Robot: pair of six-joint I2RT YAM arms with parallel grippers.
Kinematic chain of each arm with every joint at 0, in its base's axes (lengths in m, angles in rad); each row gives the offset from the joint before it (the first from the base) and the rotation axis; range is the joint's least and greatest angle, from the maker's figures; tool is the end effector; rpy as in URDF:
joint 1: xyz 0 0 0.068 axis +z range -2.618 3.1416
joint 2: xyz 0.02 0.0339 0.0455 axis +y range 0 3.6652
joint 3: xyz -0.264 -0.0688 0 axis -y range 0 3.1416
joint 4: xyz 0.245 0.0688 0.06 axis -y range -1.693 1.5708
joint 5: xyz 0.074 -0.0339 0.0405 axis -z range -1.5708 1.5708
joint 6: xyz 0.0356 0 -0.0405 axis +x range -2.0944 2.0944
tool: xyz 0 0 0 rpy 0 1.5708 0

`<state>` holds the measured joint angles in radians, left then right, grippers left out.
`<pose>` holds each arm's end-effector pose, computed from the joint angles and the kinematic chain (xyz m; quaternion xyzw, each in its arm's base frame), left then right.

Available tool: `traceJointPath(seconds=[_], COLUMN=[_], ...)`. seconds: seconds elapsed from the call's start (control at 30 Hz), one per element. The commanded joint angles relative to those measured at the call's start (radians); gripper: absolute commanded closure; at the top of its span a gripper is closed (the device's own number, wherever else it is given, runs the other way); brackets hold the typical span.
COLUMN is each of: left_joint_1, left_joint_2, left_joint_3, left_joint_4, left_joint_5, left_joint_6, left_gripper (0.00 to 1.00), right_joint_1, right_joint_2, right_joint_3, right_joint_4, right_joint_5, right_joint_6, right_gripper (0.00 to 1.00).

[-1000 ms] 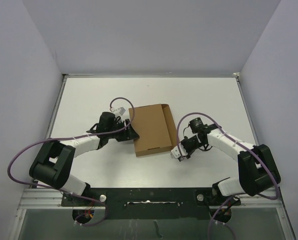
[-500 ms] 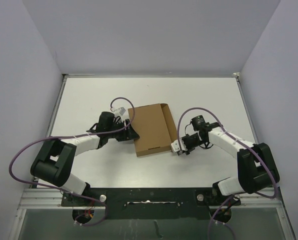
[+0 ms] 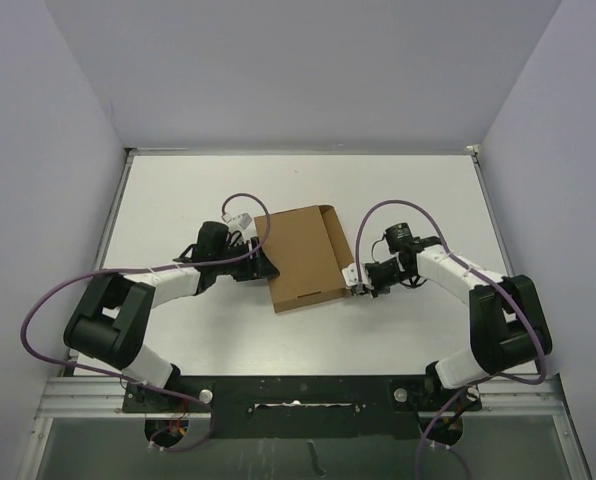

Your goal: Fold the paper box

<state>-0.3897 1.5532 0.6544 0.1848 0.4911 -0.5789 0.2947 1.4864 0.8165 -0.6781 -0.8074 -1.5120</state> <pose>0.2660 -0.1274 0.1541 0.0172 0.8879 -0.3833 0.2537 0.2306 0.0969 0.1753 -0.7448 0.5314 0.2618 0.3071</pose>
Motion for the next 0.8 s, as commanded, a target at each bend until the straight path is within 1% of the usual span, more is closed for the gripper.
traceJointPath(seconds=[0.0,0.77], left_joint_1=[0.014,0.037], left_joint_2=[0.045,0.070], left_joint_3=[0.016,0.031], left_joint_4=[-0.037,-0.055], left_joint_5=[-0.028,-0.006], left_joint_6=[0.054,0.065], left_gripper=[0.51,0.52], right_joint_1=[-0.021,-0.066], right_joint_2=[0.025,0.109], right_joint_3=[0.040,0.102], right_joint_4=[0.009,-0.041], right_joint_5=[0.019,-0.002], right_joint_6=[0.084,0.178], right_gripper=[1.00,1.00])
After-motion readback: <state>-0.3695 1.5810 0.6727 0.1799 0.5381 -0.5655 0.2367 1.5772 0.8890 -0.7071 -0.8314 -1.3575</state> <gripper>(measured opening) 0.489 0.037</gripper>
